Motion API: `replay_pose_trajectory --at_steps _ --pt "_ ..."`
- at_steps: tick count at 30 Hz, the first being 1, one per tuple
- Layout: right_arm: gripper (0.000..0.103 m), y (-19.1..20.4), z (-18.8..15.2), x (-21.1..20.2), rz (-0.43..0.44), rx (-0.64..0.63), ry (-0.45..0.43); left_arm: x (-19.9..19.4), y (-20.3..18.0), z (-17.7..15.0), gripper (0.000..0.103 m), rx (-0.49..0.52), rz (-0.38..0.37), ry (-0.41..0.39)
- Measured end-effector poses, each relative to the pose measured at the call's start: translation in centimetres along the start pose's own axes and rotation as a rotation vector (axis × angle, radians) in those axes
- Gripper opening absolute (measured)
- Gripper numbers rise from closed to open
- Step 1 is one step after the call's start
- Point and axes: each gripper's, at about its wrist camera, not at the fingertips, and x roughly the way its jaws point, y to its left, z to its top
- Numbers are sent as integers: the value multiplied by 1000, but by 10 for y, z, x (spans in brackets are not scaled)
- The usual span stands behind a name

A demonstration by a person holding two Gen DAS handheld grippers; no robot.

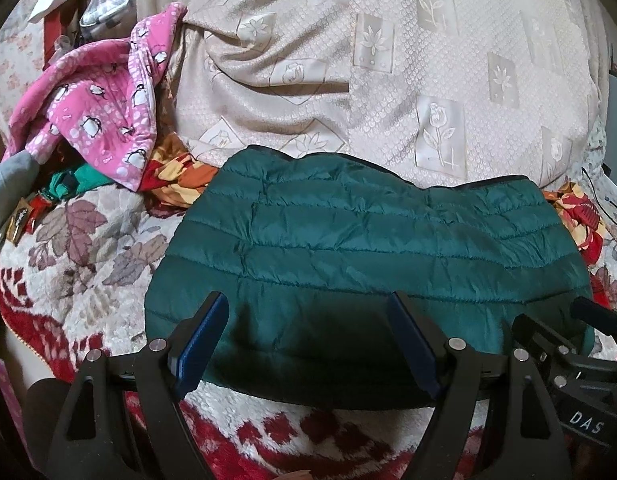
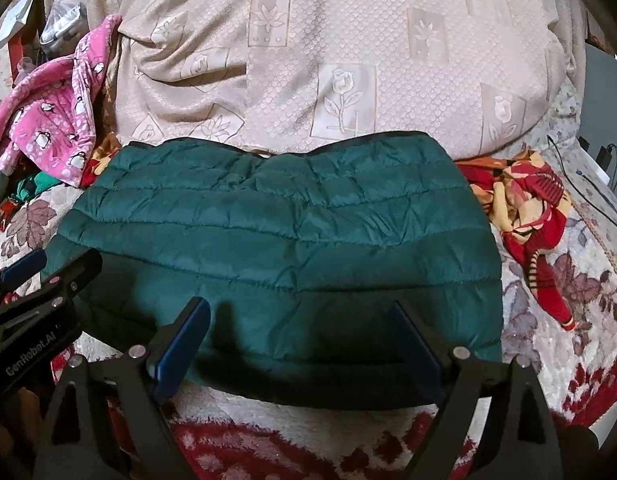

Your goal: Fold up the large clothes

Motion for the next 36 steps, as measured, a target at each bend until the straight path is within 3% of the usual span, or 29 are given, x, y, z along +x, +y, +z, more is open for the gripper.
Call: replay_pose_trajectory --at_steps 36 --pt "93 -4 1 10 9 30 23 6 -4 -1 46 -6 -18 21"
